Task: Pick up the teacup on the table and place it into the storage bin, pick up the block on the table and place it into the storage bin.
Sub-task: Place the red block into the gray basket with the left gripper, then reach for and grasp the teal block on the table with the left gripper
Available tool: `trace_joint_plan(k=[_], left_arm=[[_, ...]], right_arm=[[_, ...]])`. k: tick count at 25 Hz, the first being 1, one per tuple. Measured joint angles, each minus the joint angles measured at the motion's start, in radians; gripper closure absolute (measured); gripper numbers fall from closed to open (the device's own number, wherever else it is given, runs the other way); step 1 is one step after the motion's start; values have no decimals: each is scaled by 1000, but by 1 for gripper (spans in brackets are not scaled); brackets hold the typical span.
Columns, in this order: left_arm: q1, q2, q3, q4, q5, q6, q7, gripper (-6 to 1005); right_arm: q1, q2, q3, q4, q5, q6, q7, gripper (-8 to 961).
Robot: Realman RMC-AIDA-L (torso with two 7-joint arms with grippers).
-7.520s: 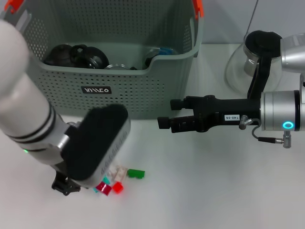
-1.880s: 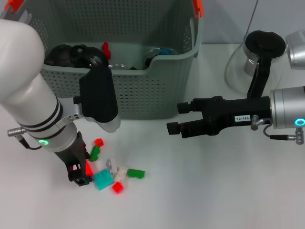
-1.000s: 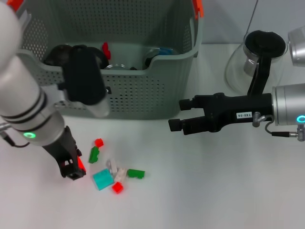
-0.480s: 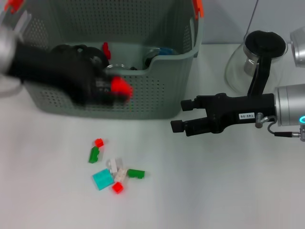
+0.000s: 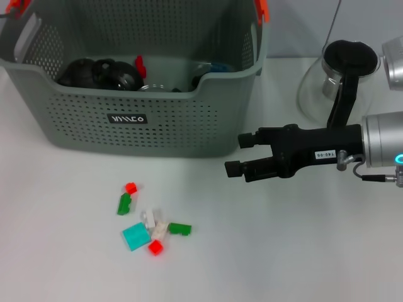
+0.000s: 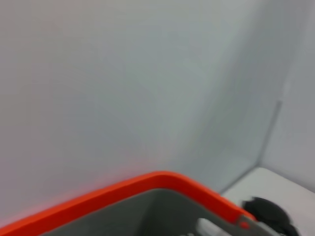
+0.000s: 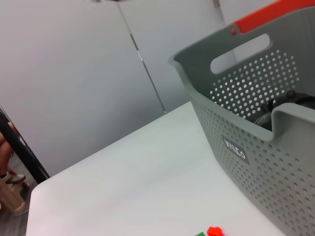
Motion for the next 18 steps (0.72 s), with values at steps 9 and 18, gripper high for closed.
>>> trace_joint_plan(k=[9,18], left_arm=[[-3,-34,55,-17,34,-200,9,472],[86,-55,30,220,-73,88,37,194]], right_arm=[[1,-2,-3,0,0,0,10,13],[-2,-2,6,1,0,2,11,13]])
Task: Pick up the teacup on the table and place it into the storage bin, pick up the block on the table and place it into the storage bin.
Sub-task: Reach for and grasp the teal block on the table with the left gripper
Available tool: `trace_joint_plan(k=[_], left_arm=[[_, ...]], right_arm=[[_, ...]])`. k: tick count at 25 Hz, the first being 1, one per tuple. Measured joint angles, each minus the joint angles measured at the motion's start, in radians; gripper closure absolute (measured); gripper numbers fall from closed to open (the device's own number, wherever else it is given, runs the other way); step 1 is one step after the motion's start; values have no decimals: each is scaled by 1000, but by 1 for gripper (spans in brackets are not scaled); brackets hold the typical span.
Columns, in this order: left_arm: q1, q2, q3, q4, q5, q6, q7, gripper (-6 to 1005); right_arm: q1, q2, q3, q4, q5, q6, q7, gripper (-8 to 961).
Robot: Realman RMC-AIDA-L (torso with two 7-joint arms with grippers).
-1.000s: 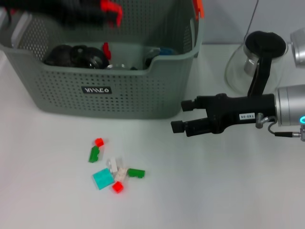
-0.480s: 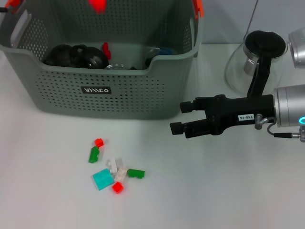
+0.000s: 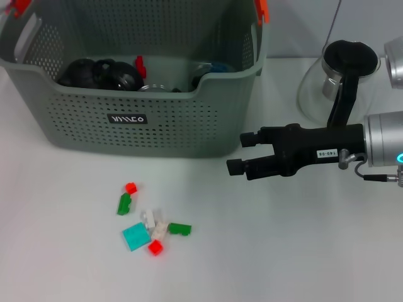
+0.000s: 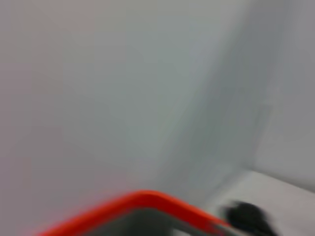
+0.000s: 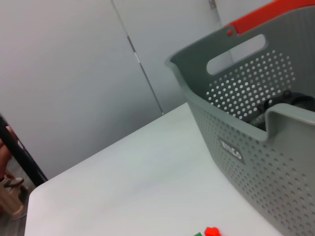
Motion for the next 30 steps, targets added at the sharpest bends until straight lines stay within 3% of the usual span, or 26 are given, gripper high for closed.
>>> trace_joint_plan(k=[5,8,12,22,25,30], left_arm=[[110,-49,22,168,-58,339,153,62],[189,-88,97,278,-43,419,195,38],[267,-132,204,377,82,407,270,43],[261,-193,482,314,519,198,233,56],[261,-196,600,308,617,150,111,59],[241,-196,697,291,676,151,0,66]], right_arm=[[-2,6,4,0,0,7,-1,13],[-1,11,5,0,1,11,-1,13],[-1,13,6,5,0,22,-5,13],[-9,23,6,10,0,30,2,14],[-13,25,6,9,0,30,13,14],[-18,25,6,7,1,30,19,14]])
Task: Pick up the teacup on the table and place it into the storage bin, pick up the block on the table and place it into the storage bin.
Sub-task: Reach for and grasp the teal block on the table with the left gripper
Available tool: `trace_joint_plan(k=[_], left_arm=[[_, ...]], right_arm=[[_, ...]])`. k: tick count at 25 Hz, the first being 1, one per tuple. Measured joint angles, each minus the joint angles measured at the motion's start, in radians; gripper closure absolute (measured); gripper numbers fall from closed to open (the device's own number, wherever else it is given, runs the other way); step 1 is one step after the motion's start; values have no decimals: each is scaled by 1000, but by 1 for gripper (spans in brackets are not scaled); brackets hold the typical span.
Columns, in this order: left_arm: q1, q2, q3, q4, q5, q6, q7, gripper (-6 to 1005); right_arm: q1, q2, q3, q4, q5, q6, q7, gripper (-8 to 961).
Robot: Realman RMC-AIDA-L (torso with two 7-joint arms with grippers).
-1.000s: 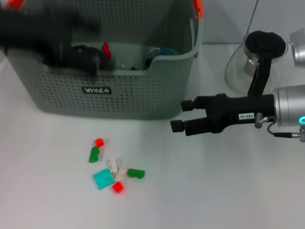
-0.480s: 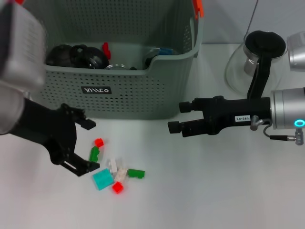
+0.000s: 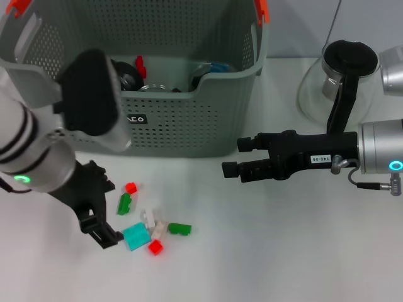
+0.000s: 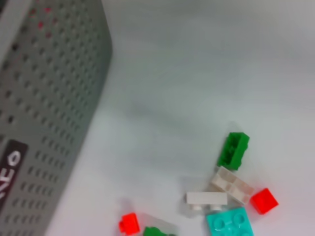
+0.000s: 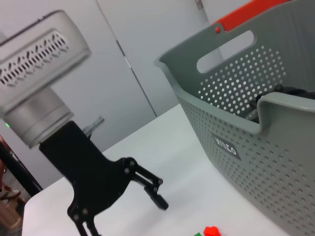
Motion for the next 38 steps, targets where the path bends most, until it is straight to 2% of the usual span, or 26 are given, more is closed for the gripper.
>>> trace_joint_plan(k=[7,20,38], left_arm=[[-20,-4,113,-46,36,8,-135,74],[-33,-8,201,-131,11,-48,-283,90],[-67,-4,213,-210,22,-136,-342,112]], right_arm=[[0,-1,0,-7,1,0,3,14],[8,-2,-1,-21,-1,-8,-6,13],[11,-3,0,-23,-1,-4,-18,13]])
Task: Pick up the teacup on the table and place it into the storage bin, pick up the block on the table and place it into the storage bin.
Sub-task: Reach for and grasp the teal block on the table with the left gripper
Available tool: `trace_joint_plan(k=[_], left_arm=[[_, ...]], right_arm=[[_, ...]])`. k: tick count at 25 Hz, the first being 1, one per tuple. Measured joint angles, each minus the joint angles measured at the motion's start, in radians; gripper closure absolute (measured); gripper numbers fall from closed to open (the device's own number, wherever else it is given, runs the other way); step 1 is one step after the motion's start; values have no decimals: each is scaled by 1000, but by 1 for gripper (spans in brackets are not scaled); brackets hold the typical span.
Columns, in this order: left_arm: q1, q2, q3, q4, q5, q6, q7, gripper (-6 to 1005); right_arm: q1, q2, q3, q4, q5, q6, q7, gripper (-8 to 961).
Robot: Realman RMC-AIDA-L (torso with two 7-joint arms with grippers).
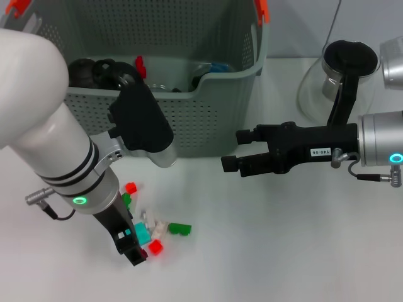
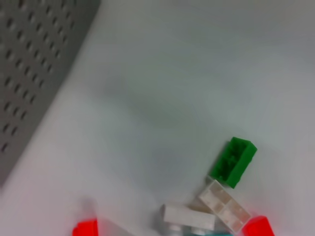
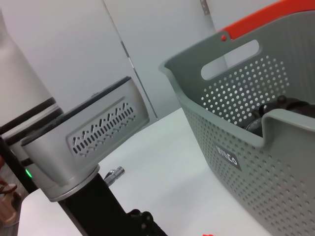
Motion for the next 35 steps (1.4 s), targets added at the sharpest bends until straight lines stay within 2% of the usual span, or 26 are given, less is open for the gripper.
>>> trace_joint_plan(k=[3,8,28,35], left_arm=[[-16,2,0,-37,0,-6,0,116],[-30,2,2,-68,2,-16,-1,331],[-26,1,2,-73,25,-61,-4,342],[-24,-1,15,-73,25,-56,-4,426]], right_arm=[[0,1,0,0,0,0,0,13],[0,2,0,0,0,0,0,13],[1,1,0,-1,6,2,0,14],[-1,1,0,-11,6,2,1,14]])
